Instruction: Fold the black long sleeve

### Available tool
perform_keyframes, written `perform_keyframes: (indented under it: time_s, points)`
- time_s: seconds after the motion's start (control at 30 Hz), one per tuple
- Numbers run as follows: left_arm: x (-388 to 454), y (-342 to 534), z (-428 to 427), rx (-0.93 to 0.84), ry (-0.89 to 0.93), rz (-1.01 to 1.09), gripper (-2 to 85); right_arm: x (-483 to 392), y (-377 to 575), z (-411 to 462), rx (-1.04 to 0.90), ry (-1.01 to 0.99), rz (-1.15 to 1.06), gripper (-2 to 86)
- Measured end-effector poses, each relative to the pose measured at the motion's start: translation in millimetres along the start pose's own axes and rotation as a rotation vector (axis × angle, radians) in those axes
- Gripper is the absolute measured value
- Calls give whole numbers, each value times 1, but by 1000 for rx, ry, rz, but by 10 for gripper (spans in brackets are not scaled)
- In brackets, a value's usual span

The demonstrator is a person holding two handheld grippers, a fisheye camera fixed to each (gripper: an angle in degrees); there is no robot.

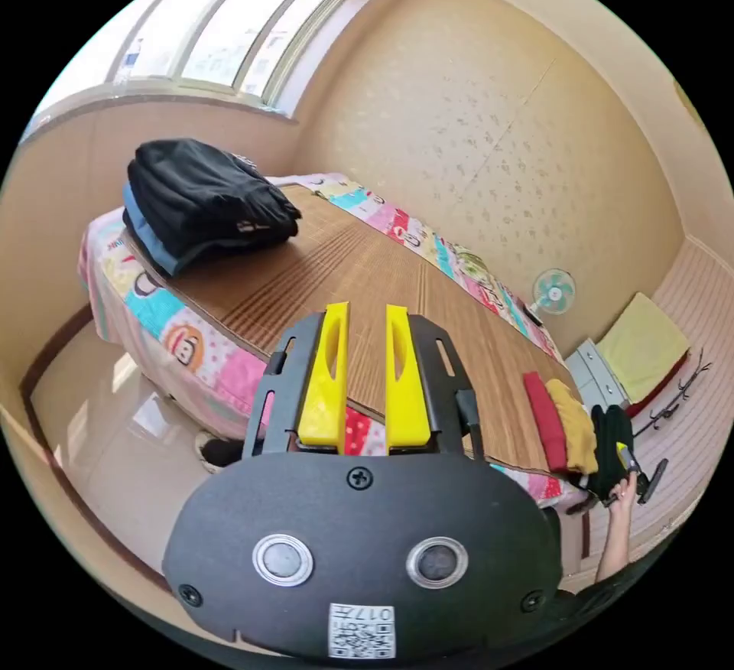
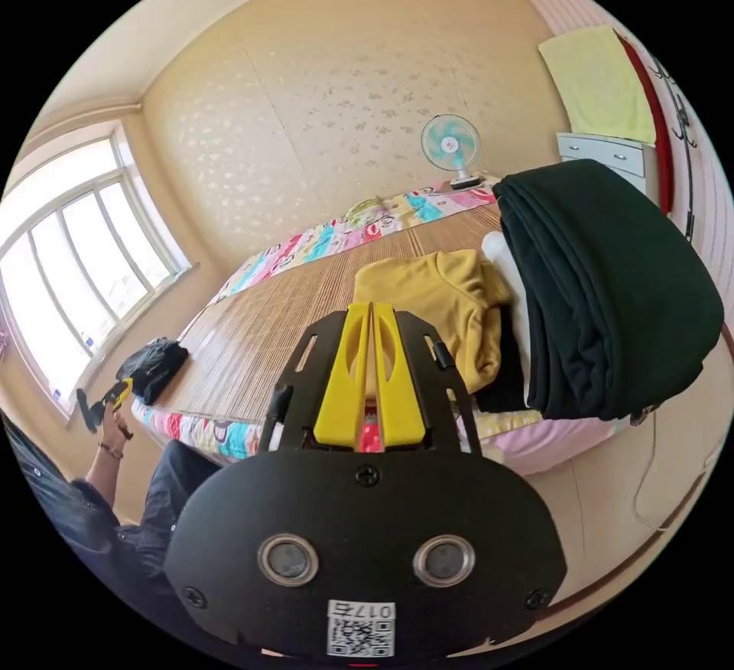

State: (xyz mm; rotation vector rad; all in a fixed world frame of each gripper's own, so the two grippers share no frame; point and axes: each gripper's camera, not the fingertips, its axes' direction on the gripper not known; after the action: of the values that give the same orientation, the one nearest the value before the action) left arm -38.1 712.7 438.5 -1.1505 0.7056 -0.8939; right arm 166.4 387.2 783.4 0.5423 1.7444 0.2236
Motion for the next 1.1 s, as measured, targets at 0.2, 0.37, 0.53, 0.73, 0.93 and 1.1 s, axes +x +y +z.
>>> perform_keyframes:
  time_s: [0.2,0.37,0.53,0.73,0.93,1.1]
  points:
    - [-18,-120,62,-60,-428,260,109,-10,36,-26,-109,32,89,5]
    - [-23,-143,154,-351,-556,338,60,-17,29,-47,-44,-171,152,4]
    - [-9,-179,115,-182,-155,49,17,1,30,-60,-32,-296,222,5]
    - [164,-197,35,26,296,340,7,30,30,-48,-62,-361,257,4]
    - [271,-67,13,-123,808,550,10,50,34,-35,-87,-405,213,4]
    - [281,103,84,-523,833,436,13,72,54,-3,-208,-380,212,5]
